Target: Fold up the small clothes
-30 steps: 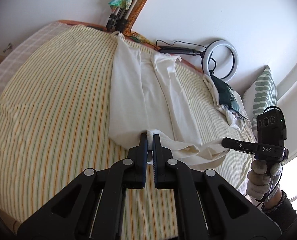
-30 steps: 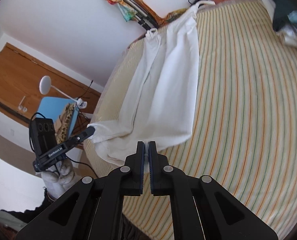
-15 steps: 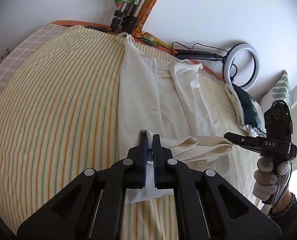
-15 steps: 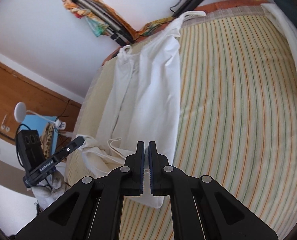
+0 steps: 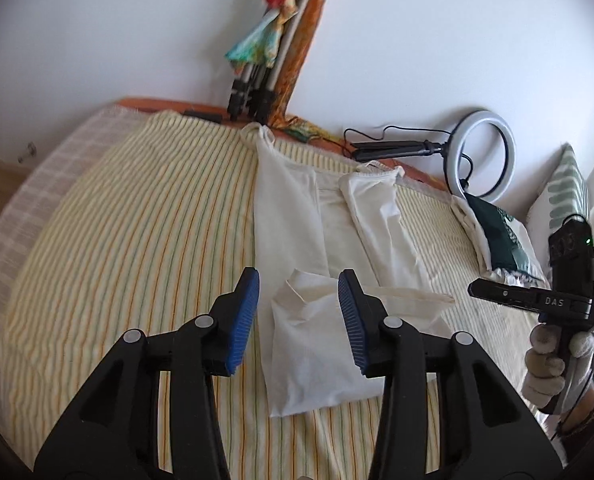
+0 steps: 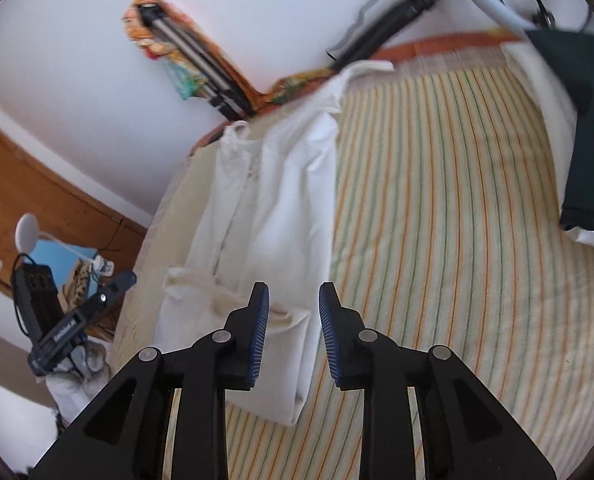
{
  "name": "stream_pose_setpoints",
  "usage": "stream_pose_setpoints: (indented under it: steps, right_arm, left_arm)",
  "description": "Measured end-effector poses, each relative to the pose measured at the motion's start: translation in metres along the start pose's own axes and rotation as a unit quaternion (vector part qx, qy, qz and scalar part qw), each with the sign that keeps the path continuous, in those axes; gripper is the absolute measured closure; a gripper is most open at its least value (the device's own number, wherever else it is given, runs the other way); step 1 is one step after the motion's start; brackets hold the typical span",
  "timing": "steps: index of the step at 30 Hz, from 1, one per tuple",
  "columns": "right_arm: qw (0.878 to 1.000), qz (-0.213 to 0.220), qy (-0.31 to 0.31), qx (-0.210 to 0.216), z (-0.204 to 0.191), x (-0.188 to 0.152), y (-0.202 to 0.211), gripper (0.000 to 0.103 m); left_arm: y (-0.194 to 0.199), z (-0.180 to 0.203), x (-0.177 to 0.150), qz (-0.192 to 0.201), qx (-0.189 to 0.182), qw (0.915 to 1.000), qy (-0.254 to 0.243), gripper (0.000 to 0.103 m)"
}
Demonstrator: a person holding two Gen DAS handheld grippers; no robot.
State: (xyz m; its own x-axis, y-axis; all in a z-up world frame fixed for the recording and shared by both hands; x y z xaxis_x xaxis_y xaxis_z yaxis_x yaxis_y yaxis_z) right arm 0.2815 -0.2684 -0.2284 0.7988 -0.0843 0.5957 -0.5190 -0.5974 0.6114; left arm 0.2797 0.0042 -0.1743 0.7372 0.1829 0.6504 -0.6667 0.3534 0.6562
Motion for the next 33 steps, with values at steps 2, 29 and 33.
stream_pose_setpoints:
  steps: [2,29,33]
  right_arm:
    - [0.999,-0.004,0.05,-0.005,-0.017,-0.008,0.002,0.077]
    - [0.99,0.001,0.132,-0.048,-0.01,-0.001,-0.016,0.054]
    - [0.987,-0.008,0.157,-0.043,-0.016,0.007,-0.027,0.055]
  left_arm:
    - [0.003,0.011,-0.009,-0.006,-0.003,0.9996,-0.027,0.063]
    - [-0.057,0.0,-0.023,-0.083,0.02,0.9917,-0.096,0.069]
    - [-0.067,0.003,-0.024,-0.077,0.039,0.9893,-0.118,0.071]
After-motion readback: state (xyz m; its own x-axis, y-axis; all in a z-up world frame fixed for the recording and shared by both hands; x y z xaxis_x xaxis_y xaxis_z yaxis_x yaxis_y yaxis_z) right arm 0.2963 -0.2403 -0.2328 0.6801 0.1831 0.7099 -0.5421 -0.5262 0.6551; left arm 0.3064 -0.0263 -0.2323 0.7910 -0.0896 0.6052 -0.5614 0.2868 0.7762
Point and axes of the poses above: each gripper's, at about its wrist camera, not at the fingertips, and y roughly against the way its jaws point, z to its right, x to its top, the point moved 7 cm from there along -y, roughly the way its jaws point, and after that the axes turned 6 degrees about y, right-handed, at the moved point
